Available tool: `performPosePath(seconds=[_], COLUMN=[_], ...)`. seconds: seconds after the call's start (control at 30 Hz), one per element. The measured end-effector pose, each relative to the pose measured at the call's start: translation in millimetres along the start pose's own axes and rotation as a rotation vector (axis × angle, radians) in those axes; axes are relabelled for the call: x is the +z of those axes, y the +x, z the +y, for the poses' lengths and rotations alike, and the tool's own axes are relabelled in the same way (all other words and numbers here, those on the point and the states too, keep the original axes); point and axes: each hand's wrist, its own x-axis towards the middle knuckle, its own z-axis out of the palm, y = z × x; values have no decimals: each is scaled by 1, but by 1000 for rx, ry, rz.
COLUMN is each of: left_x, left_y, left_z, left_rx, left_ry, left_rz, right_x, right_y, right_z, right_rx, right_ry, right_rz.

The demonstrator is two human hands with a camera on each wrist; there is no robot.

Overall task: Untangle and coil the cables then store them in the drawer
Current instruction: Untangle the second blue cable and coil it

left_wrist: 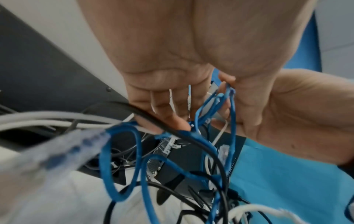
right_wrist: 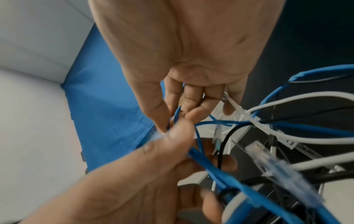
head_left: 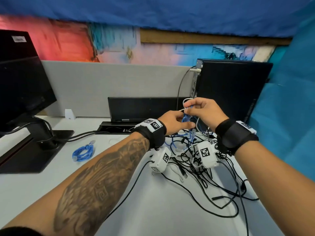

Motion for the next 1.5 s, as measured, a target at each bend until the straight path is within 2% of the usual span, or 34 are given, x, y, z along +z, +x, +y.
performPosePath(seconds=[0.07,0.13,0.23,0.3,0.4,0.53,0.7,0.83,0.97,1.07,1.13,1.23,1.27,1.37,1.4,1.5], left_x=[1,-2,-10,-18,-33,-43,-55,-51,-47,-46,-47,-46,-45,-43,-42,-43], left_y=[-2,-2,0,-1,-5,-8,-8,-8,-10,-9,-7,-5,-4,-2,-2,-4], left_z=[-1,-4,-9,-11,-12,-6,5,-8,-11,1,12,26,28,29,29,26], left_rx=[21,25,-29,-64,-81,-42,-20,-54,-38,-13,-15,12,23,60,70,102], left_ry=[-22,-136,-270,-376,-540,-589,-637,-567,-600,-650,-668,-618,-555,-418,-433,-508], left_rz=[63,171,299,319,328,274,290,364,310,195,120,100,129,172,160,174], right_x=[4,8,7,-1,-12,-14,-16,-29,-36,-29,-16,5,10,13,12,7], right_y=[-1,2,7,10,8,7,7,8,1,-6,-8,-7,-6,1,2,2], right_z=[0,-2,7,22,41,42,40,48,44,27,8,-10,-12,-8,-8,-9], right_rx=[-14,-61,-90,10,194,137,132,166,175,-9,-100,-57,-71,-98,-69,-41], right_ry=[47,64,-95,-247,-463,-593,-895,-775,-452,-352,-301,-203,-215,-321,-313,-271], right_rz=[-5,41,151,102,-61,-134,-163,-90,-2,152,103,-63,-51,135,131,-17])
